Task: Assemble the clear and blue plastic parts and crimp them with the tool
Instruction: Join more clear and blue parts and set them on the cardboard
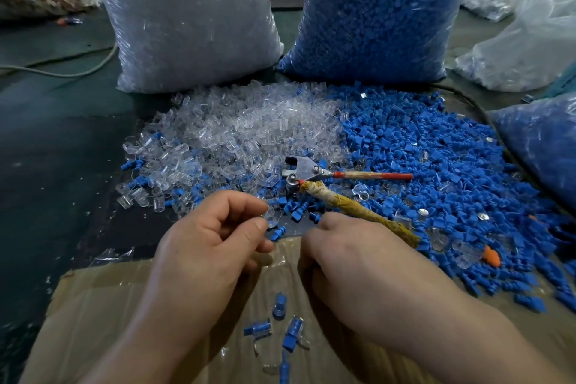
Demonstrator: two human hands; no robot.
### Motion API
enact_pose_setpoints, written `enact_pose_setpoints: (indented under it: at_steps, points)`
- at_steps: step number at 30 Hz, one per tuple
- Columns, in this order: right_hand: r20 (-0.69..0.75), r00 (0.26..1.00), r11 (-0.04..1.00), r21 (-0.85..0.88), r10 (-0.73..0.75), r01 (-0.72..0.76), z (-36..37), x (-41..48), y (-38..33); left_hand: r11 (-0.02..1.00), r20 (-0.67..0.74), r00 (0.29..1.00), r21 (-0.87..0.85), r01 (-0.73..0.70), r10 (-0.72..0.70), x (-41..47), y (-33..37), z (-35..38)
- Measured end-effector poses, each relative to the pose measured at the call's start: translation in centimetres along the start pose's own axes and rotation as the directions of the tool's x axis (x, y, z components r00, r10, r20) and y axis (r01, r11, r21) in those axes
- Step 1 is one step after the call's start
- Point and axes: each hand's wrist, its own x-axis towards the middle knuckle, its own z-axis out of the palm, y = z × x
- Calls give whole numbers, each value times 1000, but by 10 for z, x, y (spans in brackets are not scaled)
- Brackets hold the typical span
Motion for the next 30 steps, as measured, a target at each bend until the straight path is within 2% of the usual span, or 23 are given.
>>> enact_pose_setpoints:
  at_steps: [3, 5, 7, 8, 13, 16, 23, 25, 28, 30]
  points:
    - [-278, 960, 978, 208, 33, 27, 2, 4, 4, 993, 14, 998, -100, 66, -65, -1, -1, 0]
    - [-437, 890, 881, 463, 131, 98, 5, 7, 4, 983, 40, 993, -141, 119, -115, -1, -1, 0]
    - [-445, 874, 757, 636, 196, 154, 8, 9, 2, 972, 61, 987, -171, 160, -151, -1, 0, -1]
    - [-451, 873, 738, 651, 184, 181, 10, 10, 2, 965, 68, 984, -196, 173, -163, 0, 0, -1]
    - [-568, 822, 806, 501, 30, 317, 13, 13, 0, 937, 98, 980, -289, 197, -176, 1, 2, -4]
    - [-565, 824, 849, 415, -41, 327, 17, 16, 2, 921, 133, 978, -338, 196, -160, 2, 2, -3]
    - [-540, 839, 887, 353, -67, 299, 17, 17, 2, 852, 188, 959, -444, 277, -213, 3, 7, -5]
    - [-525, 846, 906, 310, -88, 287, 16, 17, 2, 883, 185, 965, -398, 248, -188, 2, 8, -2]
    - [-474, 869, 922, 255, -143, 291, 14, 17, 2, 974, 103, 989, -185, 128, -110, 1, 2, 2]
    - [-447, 874, 928, 208, -191, 309, 14, 16, 2, 989, 45, 993, -96, 112, -108, 1, -1, 4]
